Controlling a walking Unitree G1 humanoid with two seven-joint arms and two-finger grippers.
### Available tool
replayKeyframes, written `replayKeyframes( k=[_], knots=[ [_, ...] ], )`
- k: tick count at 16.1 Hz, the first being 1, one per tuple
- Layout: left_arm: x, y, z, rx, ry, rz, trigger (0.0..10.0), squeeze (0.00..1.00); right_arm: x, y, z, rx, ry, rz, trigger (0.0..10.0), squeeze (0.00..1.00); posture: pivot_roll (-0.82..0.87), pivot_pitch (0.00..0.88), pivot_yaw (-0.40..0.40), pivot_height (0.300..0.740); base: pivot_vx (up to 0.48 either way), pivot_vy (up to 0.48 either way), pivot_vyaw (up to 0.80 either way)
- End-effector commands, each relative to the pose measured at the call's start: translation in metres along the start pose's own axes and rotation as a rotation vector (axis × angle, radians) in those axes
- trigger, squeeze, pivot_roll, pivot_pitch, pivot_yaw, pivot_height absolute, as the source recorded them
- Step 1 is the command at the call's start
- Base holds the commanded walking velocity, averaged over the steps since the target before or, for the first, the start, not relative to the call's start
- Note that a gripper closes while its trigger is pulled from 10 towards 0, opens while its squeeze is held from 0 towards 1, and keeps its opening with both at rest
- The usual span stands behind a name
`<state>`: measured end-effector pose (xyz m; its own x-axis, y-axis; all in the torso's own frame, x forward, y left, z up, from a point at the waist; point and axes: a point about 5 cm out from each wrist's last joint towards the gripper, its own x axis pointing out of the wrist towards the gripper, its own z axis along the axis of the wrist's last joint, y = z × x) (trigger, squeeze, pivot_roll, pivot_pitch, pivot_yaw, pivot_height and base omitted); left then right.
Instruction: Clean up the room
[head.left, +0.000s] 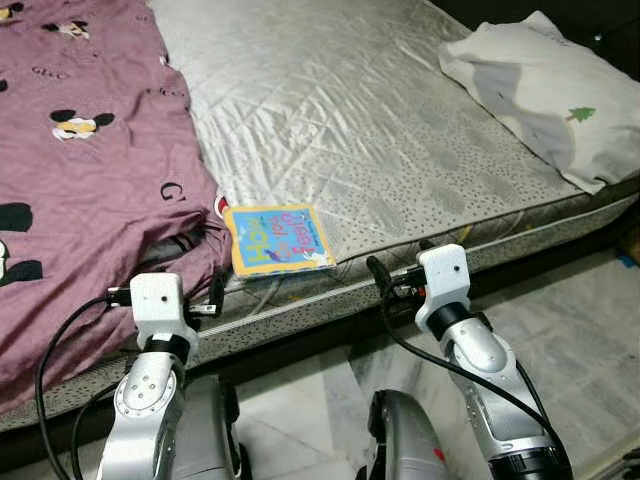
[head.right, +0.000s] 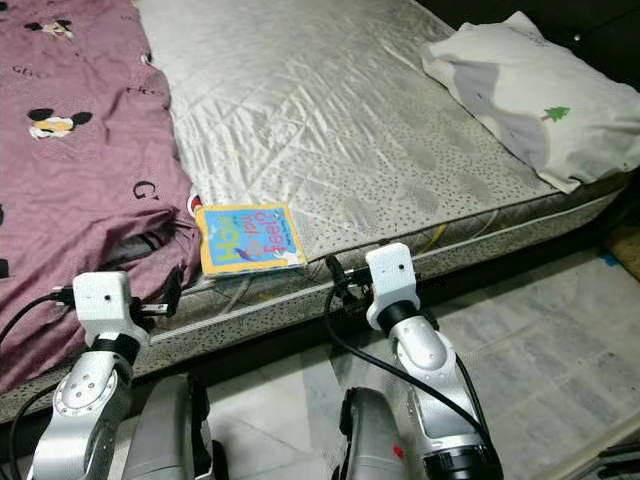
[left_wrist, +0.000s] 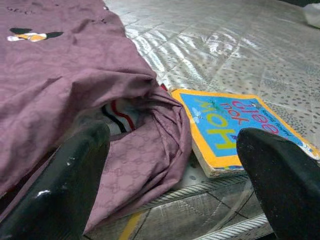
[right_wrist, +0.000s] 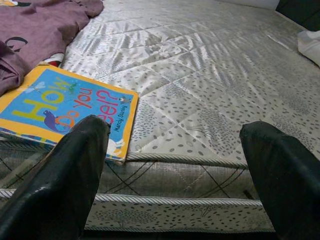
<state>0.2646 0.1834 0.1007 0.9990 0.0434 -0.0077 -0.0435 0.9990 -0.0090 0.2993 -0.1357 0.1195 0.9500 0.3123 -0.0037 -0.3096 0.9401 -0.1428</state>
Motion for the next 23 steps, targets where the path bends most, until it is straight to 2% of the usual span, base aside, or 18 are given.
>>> replayKeyframes(
  k=[1,12,18,21,23],
  knots=[
    [-0.0018,0.0003,-0.003,-0.002,0.011,-0.008,10.0,0.0,-0.0018,0.0007,-0.0011,-0.004,0.001,0.008,10.0,0.0,-0.04,0.164,-0.064,0.57,0.0,0.0,0.0],
    [-0.0009,-0.0025,-0.0032,0.001,0.001,-0.029,10.0,0.0,-0.0005,-0.0012,-0.0008,-0.025,-0.006,0.014,10.0,0.0,-0.04,0.148,-0.063,0.57,0.317,0.0,0.0],
    [0.0008,0.0006,-0.0046,-0.003,0.017,0.01,10.0,0.0,-0.0028,-0.0017,-0.0062,-0.023,0.016,0.022,10.0,0.0,-0.04,0.152,-0.064,0.57,0.0,0.0,0.0],
    [0.0017,0.0026,-0.0033,-0.001,0.011,0.036,10.0,0.0,-0.0031,-0.0008,-0.0069,-0.02,0.017,0.027,10.0,0.0,-0.04,0.155,-0.064,0.525,0.0,0.0,0.0],
    [0.0032,0.0061,-0.0038,-0.019,0.023,0.088,10.0,0.0,-0.0032,-0.0017,-0.0081,-0.023,0.028,0.025,10.0,0.0,-0.04,0.157,-0.064,0.515,0.0,0.0,0.0]
  ],
)
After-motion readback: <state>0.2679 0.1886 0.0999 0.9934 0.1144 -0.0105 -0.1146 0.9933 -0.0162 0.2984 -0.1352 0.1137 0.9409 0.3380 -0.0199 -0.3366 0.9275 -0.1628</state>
